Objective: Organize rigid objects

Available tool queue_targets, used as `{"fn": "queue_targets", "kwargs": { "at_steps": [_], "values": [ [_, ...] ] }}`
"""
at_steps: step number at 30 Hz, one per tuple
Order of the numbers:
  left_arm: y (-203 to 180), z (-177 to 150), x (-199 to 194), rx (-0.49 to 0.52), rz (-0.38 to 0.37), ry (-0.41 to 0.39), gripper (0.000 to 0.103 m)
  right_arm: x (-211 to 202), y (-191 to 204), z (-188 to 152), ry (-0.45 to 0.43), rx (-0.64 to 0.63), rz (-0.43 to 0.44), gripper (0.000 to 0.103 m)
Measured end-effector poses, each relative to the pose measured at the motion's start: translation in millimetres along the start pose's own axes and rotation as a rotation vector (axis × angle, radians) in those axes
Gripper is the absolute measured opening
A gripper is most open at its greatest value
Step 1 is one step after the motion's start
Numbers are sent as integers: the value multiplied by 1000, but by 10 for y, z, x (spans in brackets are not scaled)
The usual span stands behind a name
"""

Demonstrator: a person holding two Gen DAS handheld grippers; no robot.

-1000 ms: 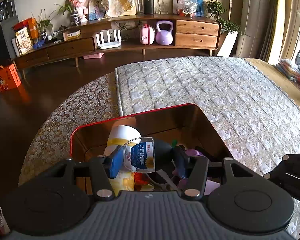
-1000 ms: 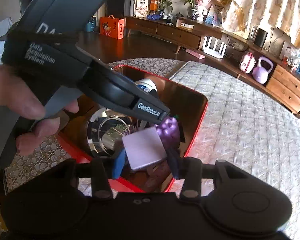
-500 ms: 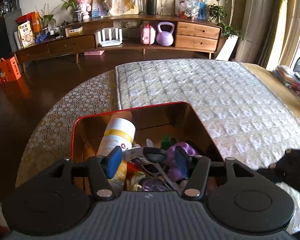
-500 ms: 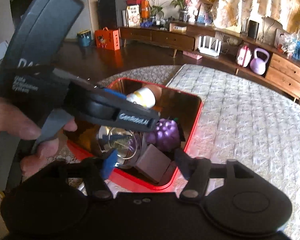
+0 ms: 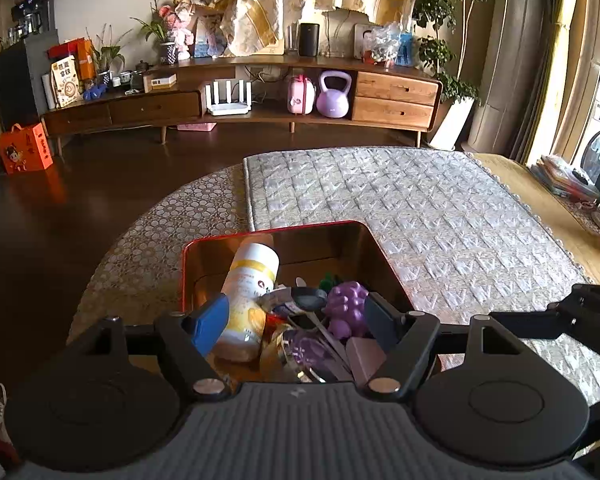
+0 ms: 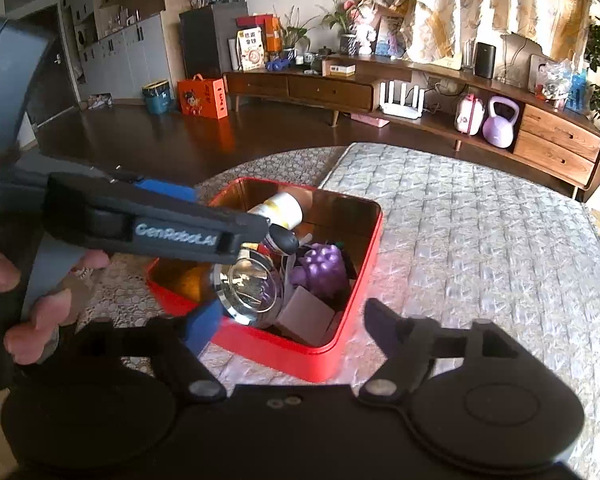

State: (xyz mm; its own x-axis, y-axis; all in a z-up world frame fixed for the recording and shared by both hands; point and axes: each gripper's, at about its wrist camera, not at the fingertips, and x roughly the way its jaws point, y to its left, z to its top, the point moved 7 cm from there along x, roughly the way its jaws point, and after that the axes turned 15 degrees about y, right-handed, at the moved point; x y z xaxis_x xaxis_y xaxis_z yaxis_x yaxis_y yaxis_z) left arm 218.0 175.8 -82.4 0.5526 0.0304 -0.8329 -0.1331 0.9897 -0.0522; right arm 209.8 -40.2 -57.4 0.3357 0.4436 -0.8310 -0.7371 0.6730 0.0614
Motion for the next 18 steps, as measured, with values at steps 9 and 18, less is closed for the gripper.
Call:
{"fn": "queue_targets", "kwargs": {
  "at_steps": [9, 18],
  "values": [
    [-1, -225, -295, -30, -20, -24, 81, -286, -14, -88, -66, 33, 31, 102],
    [-14, -416, -580, -59, -43, -65, 87, -588, -157, -194, -138, 93, 34, 103]
  ]
}}
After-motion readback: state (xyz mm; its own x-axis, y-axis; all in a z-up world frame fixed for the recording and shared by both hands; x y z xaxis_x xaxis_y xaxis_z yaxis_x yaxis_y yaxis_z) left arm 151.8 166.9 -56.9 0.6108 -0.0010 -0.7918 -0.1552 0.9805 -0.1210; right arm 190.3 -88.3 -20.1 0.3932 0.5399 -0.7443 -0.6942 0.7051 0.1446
